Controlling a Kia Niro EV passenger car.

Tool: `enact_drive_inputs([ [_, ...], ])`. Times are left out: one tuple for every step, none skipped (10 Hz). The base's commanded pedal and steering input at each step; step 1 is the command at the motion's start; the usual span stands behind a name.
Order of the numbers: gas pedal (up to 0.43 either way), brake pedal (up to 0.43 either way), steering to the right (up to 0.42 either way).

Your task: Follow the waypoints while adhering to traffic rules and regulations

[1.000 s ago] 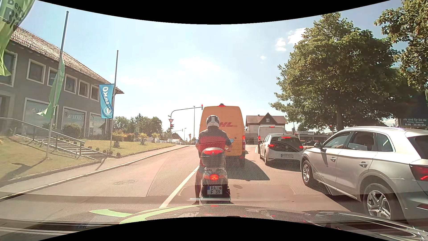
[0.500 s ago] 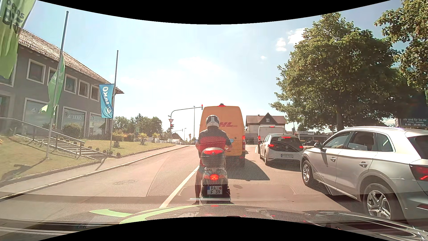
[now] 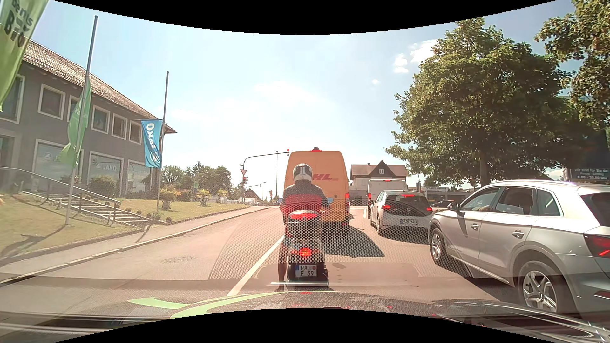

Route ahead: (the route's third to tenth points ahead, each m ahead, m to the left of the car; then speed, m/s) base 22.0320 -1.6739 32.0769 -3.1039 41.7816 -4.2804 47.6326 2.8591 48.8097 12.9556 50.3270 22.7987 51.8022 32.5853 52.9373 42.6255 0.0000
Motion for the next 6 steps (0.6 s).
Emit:
enact_drive_inputs([
  [0.000,0.250,0.019],
  [0.000,0.250,0.019],
  [0.000,0.250,0.019],
  [0.000,0.250,0.019],
  [0.000,0.250,0.019],
  [0.000,0.250,0.019],
])
